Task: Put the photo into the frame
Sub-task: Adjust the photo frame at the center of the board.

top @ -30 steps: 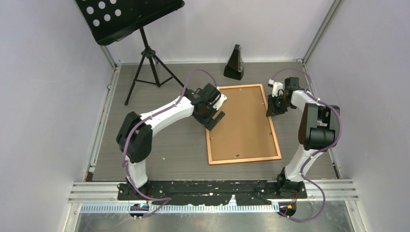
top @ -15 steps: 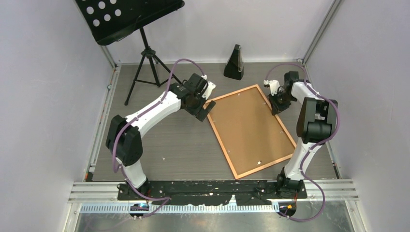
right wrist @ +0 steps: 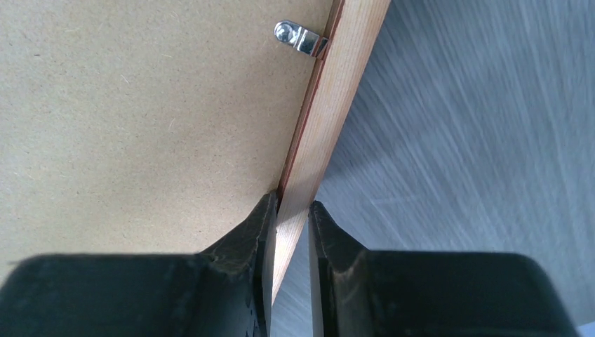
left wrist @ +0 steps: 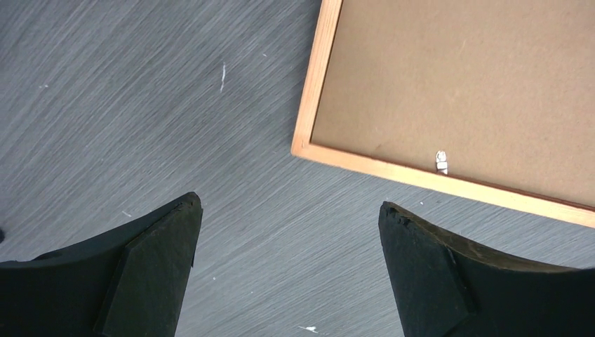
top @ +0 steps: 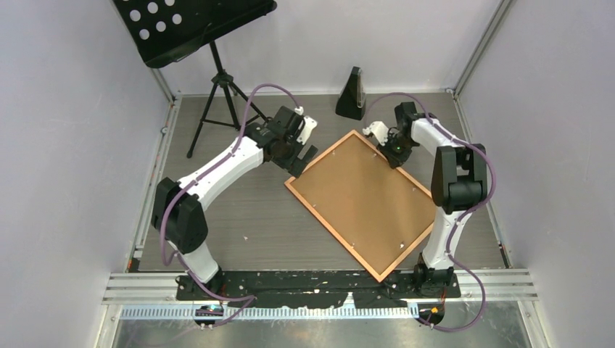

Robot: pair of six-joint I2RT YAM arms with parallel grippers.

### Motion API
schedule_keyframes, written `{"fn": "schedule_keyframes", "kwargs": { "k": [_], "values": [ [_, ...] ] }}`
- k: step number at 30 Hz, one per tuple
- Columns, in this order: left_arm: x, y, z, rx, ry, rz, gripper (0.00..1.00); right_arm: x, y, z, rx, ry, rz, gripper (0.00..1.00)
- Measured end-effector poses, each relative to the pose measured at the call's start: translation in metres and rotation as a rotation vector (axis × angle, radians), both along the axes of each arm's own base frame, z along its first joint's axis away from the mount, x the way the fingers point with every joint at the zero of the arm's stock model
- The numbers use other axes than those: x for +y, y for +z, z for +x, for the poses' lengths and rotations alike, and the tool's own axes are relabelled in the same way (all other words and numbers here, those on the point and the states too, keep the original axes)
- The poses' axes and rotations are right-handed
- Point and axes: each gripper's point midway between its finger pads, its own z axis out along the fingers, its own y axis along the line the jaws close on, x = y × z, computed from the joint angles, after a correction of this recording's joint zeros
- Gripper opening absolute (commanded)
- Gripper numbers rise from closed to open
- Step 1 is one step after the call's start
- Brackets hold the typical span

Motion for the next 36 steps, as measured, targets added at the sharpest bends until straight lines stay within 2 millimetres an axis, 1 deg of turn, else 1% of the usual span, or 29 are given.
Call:
{"fn": "schedule_keyframes", "kwargs": {
  "k": [3, 7, 10, 13, 17, 20, 23, 27, 30, 34, 36],
  "values": [
    [0.007, 0.003, 0.002, -0.01, 0.016, -0.008, 0.96, 0.017, -0.001, 0.004, -0.013, 0.074, -0.012, 0.06],
    [0.019, -0.004, 0.005, 0.007, 0.052, -0.005, 0.96, 0.04, -0.006, 0.008, -0.026, 0.169, -0.039, 0.05],
    [0.028, -0.008, 0.007, 0.018, 0.081, -0.004, 0.96, 0.051, -0.006, 0.011, -0.036, 0.216, -0.059, 0.06],
    [0.035, -0.008, 0.011, 0.022, 0.111, -0.013, 0.96, 0.061, -0.006, 0.02, -0.043, 0.253, -0.085, 0.05],
    [0.042, -0.009, 0.015, 0.025, 0.14, -0.02, 0.95, 0.075, -0.004, 0.048, -0.073, 0.29, -0.114, 0.06],
    [0.045, -0.011, 0.016, 0.032, 0.161, -0.026, 0.96, 0.083, -0.002, 0.075, -0.116, 0.318, -0.134, 0.06],
    [0.048, -0.012, 0.016, 0.04, 0.172, -0.031, 0.96, 0.089, -0.001, 0.091, -0.151, 0.35, -0.155, 0.05],
    [0.053, -0.013, 0.018, 0.053, 0.202, -0.054, 0.96, 0.091, -0.002, 0.092, -0.165, 0.385, -0.184, 0.05],
    [0.06, -0.014, 0.022, 0.065, 0.237, -0.073, 0.96, 0.094, -0.001, 0.089, -0.204, 0.413, -0.213, 0.05],
    [0.065, -0.017, 0.025, 0.078, 0.277, -0.09, 0.96, 0.105, -0.001, 0.075, -0.232, 0.45, -0.213, 0.05],
    [0.064, -0.023, 0.024, 0.096, 0.289, -0.1, 0.96, 0.113, -0.001, 0.064, -0.239, 0.47, -0.2, 0.05]
  ]
}}
